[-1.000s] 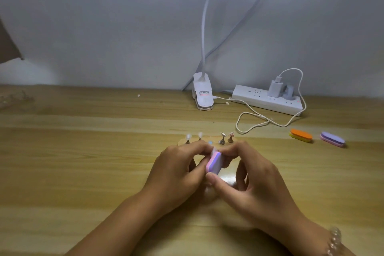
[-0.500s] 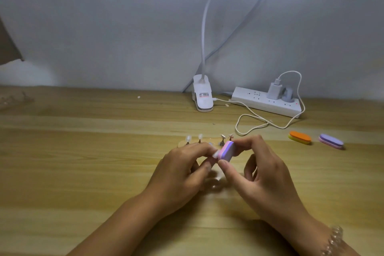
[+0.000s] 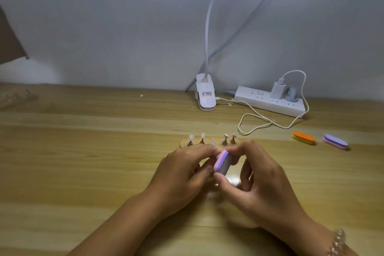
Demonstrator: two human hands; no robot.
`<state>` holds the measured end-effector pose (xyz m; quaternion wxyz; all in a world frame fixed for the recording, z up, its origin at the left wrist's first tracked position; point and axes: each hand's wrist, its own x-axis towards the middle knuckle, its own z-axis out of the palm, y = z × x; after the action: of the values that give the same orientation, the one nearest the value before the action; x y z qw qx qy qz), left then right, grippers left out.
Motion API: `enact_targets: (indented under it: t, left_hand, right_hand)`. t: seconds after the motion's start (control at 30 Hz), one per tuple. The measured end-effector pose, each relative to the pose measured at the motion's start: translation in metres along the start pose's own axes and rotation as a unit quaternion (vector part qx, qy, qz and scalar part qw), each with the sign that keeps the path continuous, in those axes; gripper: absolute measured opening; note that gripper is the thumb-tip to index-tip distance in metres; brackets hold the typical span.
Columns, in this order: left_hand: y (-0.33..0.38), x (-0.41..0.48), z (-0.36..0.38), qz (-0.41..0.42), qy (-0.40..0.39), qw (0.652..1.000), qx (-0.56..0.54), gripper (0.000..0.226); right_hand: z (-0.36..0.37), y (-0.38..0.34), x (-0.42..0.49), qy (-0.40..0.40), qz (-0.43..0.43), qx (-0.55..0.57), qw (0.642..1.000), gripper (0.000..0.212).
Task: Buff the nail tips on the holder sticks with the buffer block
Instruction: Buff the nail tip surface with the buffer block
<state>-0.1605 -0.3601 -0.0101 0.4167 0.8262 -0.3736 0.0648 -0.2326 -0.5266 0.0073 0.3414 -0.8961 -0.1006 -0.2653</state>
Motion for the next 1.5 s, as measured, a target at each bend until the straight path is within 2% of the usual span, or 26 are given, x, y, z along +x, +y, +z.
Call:
enact_targets:
  t: [0.17, 0.3, 0.37, 0.5, 0.67, 0.83, 0.97, 1.03, 1.13, 1.2, 1.33, 1.5]
  left_hand:
    - [0.002, 0.000, 0.001, 0.006, 0.007, 0.999, 0.033, 0.030]
    - [0.002, 0.001, -0.001, 0.000, -0.017, 0.999, 0.028, 0.030]
    - [0.002, 0.001, 0.000, 0.005, -0.010, 1.000, 0.029, 0.031]
    - [0.002, 0.000, 0.001, 0.002, 0.009, 1.000, 0.023, 0.028]
    - [0.002, 0.001, -0.001, -0.005, -0.017, 0.999, 0.034, 0.028]
    - [0.005, 0.000, 0.000, 0.008, 0.006, 1.000, 0.027, 0.029]
    - [0.002, 0.001, -0.001, 0.004, 0.000, 1.000, 0.016, 0.026]
    - [0.002, 0.001, -0.001, 0.004, -0.001, 1.000, 0.014, 0.026]
    - [0.004, 0.001, 0.001, 0.004, 0.012, 1.000, 0.014, 0.021]
    - [0.005, 0.000, 0.001, 0.004, 0.012, 1.000, 0.016, 0.020]
    - [0.003, 0.001, -0.001, -0.001, -0.006, 1.000, 0.024, 0.025]
    - [0.004, 0.001, 0.000, 0.003, 0.015, 1.000, 0.013, 0.025]
  right_hand:
    - [-0.003, 0.006, 0.003, 0.053, 0.051, 0.013, 0.997, 0.033]
    - [0.001, -0.002, -0.002, -0.005, -0.002, -0.016, 1.000, 0.037]
    - [0.000, -0.002, -0.001, -0.012, 0.005, 0.002, 1.000, 0.037]
    - [-0.004, 0.008, 0.003, 0.047, 0.066, 0.035, 0.996, 0.034]
    - [0.002, -0.003, -0.002, -0.018, -0.002, 0.013, 1.000, 0.035]
    - [-0.003, 0.009, 0.004, 0.049, 0.074, 0.041, 0.995, 0.032]
    - [0.001, -0.001, -0.001, -0.004, 0.008, 0.014, 1.000, 0.033]
    - [0.001, -0.002, -0.002, -0.017, 0.002, 0.012, 1.000, 0.035]
    - [-0.002, 0.005, 0.003, 0.034, 0.049, 0.028, 0.998, 0.033]
    - [-0.002, 0.007, 0.003, 0.048, 0.051, 0.018, 0.997, 0.033]
    - [0.003, -0.002, -0.002, -0.023, -0.008, 0.007, 1.000, 0.035]
    - [-0.002, 0.008, 0.003, 0.031, 0.047, 0.018, 0.998, 0.034]
